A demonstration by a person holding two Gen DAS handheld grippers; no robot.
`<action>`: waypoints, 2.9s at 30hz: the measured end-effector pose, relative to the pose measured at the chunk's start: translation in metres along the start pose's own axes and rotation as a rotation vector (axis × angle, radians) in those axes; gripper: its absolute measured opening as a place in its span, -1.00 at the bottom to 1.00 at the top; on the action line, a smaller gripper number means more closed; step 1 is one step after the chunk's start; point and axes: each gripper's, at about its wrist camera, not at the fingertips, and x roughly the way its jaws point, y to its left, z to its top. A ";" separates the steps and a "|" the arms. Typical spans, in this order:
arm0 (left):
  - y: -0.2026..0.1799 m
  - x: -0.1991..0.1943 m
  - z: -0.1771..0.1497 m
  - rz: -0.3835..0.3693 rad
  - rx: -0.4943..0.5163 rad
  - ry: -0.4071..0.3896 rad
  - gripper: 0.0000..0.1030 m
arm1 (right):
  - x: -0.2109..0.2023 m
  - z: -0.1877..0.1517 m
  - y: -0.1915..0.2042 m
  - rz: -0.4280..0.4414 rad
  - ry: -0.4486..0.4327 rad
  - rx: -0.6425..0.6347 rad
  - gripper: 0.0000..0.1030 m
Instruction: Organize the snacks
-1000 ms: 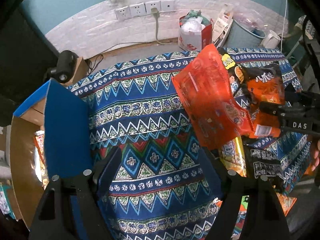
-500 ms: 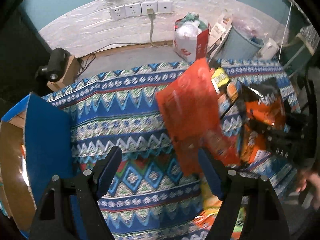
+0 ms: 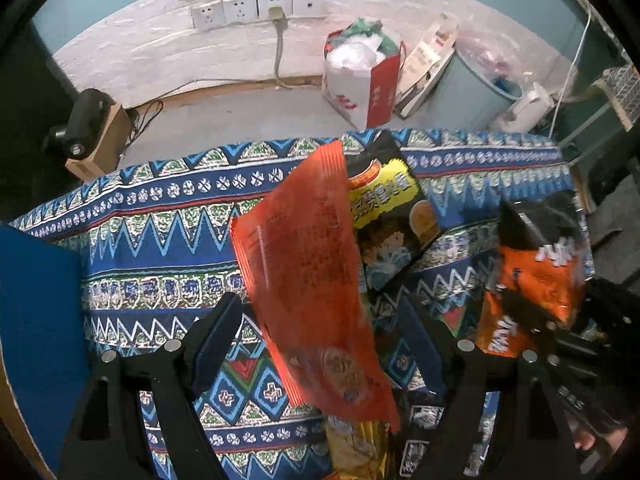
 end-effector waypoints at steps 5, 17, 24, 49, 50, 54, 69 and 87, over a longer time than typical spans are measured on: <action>0.004 0.010 -0.002 0.025 0.006 0.015 0.58 | 0.002 0.001 -0.003 0.009 0.001 0.003 -0.27; 0.032 0.006 -0.016 -0.009 -0.002 -0.014 -0.43 | 0.008 0.007 0.012 0.020 0.003 -0.040 -0.27; 0.039 -0.002 -0.021 0.002 0.017 -0.036 -0.66 | 0.004 0.006 0.024 0.008 -0.016 -0.074 -0.27; 0.063 -0.092 -0.072 0.081 0.078 -0.190 -0.69 | -0.065 0.010 0.089 0.019 -0.162 -0.208 -0.27; 0.066 -0.098 -0.075 0.083 0.077 -0.197 -0.69 | -0.069 0.010 0.092 0.022 -0.170 -0.214 -0.27; 0.074 -0.120 -0.084 0.102 0.076 -0.240 -0.69 | -0.085 0.010 0.106 0.042 -0.200 -0.232 -0.27; 0.104 -0.187 -0.116 0.147 0.054 -0.368 -0.69 | -0.125 0.018 0.169 0.129 -0.278 -0.309 -0.27; 0.183 -0.226 -0.152 0.244 -0.083 -0.436 -0.69 | -0.118 0.040 0.269 0.223 -0.278 -0.414 -0.27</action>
